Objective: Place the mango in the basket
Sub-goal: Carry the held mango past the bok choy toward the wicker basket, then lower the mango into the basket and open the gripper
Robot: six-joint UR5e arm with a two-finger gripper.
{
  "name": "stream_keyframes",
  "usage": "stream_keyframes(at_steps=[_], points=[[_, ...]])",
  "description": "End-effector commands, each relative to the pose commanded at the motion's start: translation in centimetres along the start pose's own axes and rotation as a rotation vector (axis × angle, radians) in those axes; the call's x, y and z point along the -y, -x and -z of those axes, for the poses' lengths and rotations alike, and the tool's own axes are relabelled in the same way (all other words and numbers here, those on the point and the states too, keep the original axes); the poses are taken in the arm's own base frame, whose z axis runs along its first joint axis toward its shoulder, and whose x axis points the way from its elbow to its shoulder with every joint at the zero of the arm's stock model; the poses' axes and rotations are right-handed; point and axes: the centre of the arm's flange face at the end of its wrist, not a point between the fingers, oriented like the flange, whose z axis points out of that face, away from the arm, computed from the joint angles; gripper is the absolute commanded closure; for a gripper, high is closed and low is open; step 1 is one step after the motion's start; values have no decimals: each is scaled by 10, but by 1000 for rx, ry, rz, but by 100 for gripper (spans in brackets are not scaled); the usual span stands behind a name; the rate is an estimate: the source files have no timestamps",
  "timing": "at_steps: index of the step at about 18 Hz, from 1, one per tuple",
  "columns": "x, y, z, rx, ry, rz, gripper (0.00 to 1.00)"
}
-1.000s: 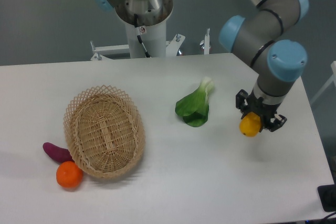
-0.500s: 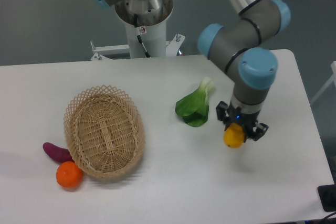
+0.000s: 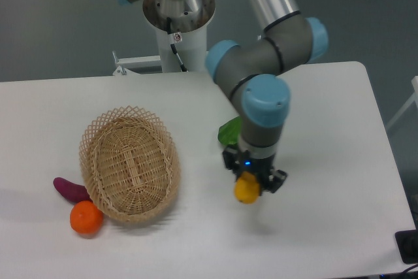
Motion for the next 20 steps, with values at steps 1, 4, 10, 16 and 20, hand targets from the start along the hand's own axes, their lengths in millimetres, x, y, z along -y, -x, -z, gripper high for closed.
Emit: stream_keyframes(at_steps=[1,4,10,16,20], points=[[5,-11,-6,-11,5,-4,60],[24,-41,-8,-23,8,-42,60],[30,-104,-17,-66,32,-114,59],[48,-147,-28,-87,49,-183,58],[48,-169,-41,-109,67,-212,58]])
